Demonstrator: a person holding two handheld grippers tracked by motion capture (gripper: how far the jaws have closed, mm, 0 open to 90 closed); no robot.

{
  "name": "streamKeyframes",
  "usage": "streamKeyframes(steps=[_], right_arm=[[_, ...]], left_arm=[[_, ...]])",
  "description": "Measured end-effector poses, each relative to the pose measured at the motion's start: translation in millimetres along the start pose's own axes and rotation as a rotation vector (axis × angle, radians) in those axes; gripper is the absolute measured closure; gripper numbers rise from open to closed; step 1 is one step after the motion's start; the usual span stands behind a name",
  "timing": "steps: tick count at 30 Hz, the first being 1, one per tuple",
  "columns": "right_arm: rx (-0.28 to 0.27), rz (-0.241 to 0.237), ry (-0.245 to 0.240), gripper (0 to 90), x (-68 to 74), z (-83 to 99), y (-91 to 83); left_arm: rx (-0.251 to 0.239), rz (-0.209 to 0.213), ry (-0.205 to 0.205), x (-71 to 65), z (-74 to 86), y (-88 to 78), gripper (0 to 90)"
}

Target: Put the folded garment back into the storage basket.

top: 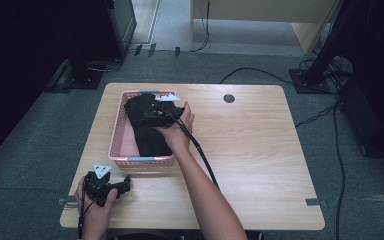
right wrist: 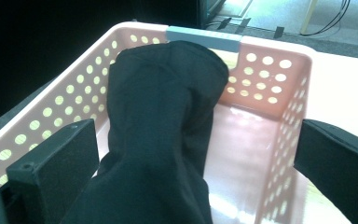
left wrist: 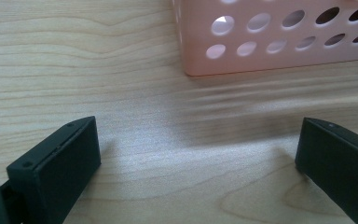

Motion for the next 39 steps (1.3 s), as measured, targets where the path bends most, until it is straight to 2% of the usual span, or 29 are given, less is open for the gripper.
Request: streamKeyframes(steps=[12,20,39], right_arm=[[-0.017,0.03,0.026,0.0,-21.0,-2.3,-11.3],[-0.01,0.055,0.038,0.0,-33.5,1.9,-14.5],[-0.003,0.081,0.074,0.0,-62.1,14.5,-22.6]], left_arm=[[0.001,0.0,0.0,0.0,0.0,-0.1,0.0],[0.001,0.0,0.001,0.1,-0.1,0.0,0.0],[0.0,0.0,0.001,0.0,-0.1,0.1,0.0]])
Point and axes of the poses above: each handheld gripper's, and its own axes: y roughly forward along the jaws, z roughly out of its underside, x roughly to its left, the point moved 2 cm from there along y, roughly forward along the jaws, and after that the axes turned 4 degrees about y, right-handed, at the moved point
